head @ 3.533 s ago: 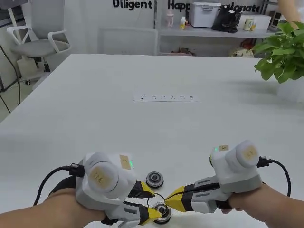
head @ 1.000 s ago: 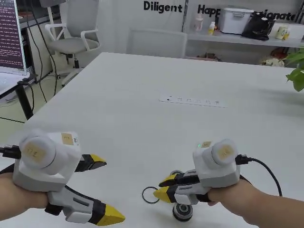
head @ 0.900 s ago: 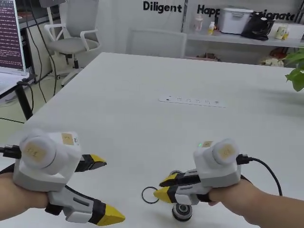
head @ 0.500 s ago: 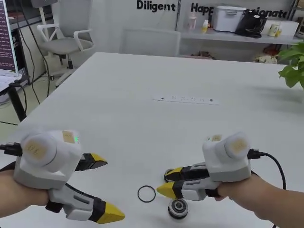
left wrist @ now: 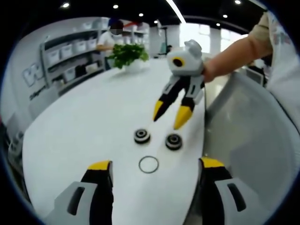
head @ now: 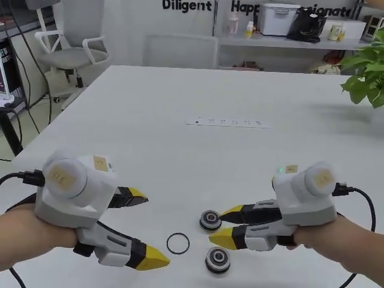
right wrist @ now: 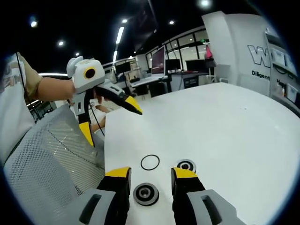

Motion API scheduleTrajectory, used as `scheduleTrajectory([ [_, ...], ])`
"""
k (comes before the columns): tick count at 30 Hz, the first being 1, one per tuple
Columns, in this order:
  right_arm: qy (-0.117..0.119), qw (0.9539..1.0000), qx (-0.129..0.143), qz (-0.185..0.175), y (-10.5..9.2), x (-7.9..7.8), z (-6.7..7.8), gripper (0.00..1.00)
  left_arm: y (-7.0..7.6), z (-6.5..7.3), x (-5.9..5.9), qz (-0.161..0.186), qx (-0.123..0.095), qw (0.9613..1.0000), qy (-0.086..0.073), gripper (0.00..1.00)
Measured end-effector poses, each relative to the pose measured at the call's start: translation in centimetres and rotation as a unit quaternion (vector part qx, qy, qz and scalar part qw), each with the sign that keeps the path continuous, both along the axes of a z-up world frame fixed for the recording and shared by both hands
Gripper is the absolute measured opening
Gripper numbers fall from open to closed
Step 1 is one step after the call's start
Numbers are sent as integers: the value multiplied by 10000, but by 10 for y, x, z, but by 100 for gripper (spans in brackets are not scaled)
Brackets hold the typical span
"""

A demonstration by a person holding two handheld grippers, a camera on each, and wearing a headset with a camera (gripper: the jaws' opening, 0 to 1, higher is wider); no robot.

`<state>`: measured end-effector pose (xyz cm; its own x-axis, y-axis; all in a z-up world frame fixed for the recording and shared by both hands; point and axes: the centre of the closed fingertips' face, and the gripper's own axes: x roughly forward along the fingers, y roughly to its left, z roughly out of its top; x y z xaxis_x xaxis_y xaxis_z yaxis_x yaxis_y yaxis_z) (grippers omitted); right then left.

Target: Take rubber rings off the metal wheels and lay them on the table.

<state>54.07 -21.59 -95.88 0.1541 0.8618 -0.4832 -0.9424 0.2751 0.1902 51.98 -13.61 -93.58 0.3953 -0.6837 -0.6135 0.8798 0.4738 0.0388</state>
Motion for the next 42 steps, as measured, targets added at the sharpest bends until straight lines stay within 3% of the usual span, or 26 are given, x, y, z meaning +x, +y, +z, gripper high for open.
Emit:
scheduleTrajectory([
  [13, -24, 10000, -4, 93, -13, -3, -6, 37, -25, -6, 7, -268, 72, 9996, 44, 70],
  [42, -38, 9982, -354, 485, -24, -22, -39, 37, -69, -40, -2, -748, 275, 9963, 324, 50],
])
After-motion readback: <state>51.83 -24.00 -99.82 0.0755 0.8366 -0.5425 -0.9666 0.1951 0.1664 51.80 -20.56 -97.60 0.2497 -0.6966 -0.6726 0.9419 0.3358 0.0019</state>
